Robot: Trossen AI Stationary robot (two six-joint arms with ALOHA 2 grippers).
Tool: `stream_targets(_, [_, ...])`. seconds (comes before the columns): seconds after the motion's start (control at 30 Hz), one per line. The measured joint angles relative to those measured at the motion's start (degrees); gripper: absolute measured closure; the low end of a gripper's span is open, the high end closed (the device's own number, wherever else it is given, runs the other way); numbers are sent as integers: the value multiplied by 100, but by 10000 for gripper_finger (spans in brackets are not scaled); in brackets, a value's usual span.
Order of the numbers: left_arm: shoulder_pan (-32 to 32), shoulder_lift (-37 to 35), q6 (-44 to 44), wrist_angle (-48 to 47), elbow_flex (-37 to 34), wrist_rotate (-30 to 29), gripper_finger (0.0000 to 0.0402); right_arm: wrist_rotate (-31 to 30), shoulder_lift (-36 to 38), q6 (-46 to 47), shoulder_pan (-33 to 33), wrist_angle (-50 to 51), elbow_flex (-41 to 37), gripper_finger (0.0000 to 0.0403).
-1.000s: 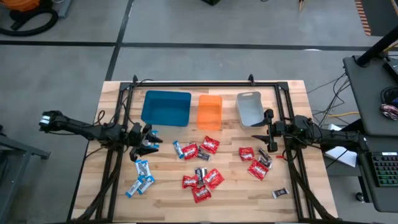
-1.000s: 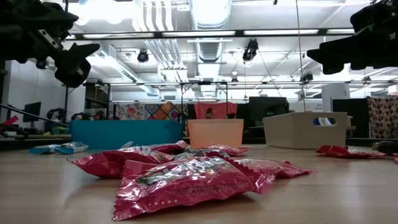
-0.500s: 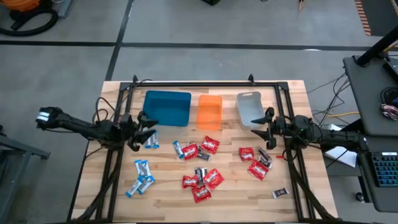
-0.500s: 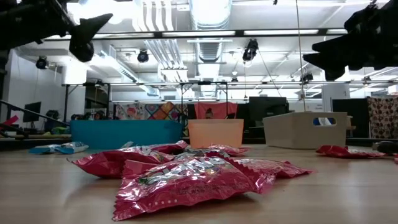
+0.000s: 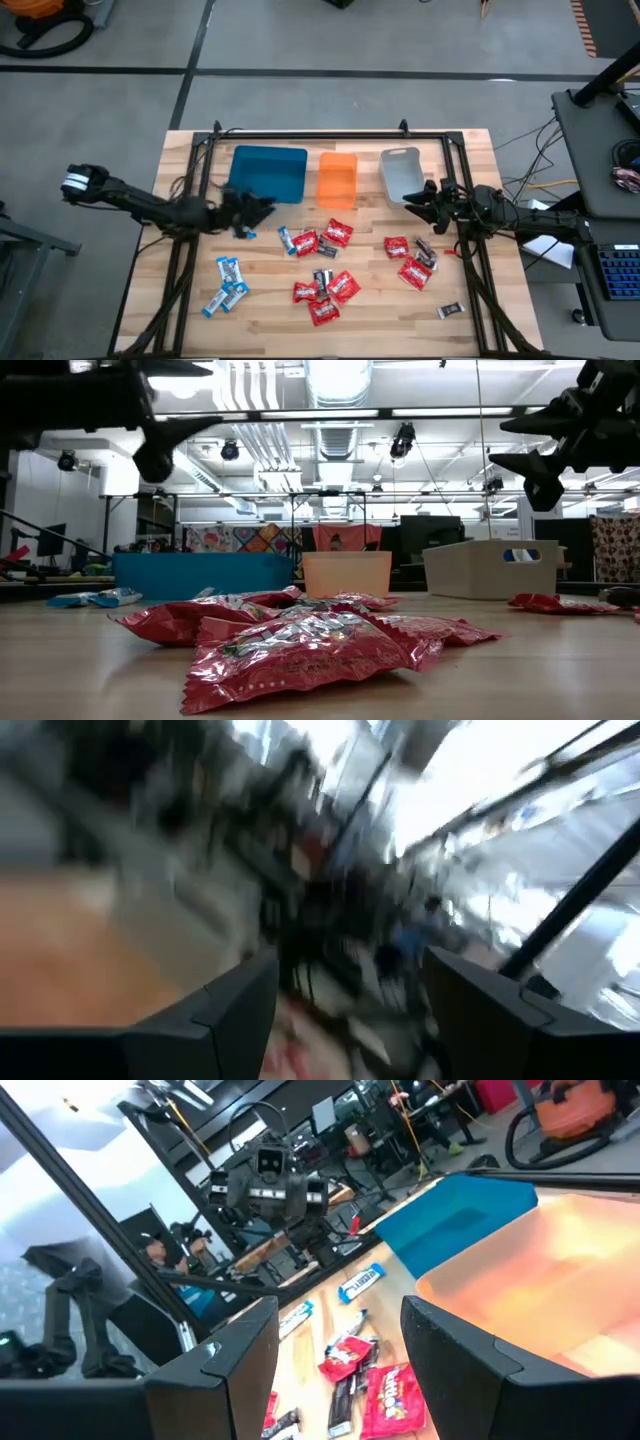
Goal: Sort candy
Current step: Put the white chocolate bar into the orange bin
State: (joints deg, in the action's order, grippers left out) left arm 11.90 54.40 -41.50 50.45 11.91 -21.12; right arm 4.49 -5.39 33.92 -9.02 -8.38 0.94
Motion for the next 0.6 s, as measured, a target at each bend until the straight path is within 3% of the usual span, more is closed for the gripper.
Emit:
stream_targets(0.07, [17,154,-704,-1608,552,408,170,-1,0,6,0,-3,40,199])
stream_targets(0.2, [214,820,-2157,-5444,1913,463,170,-2,-2,5,0,0,77,199])
stream_targets(0.33, [455,1705,-3236,-8119,3095,484,170,-2,-2,3,0,-2,82,199])
stream_targets(0.43, [624,2386,-3497,-8925,3773,422,170,0,-2,11,0,27,85,199])
stream_targets(0.6, [680,3387,-3257,-9232,4670,232,170,2,-2,80,0,139,93,199])
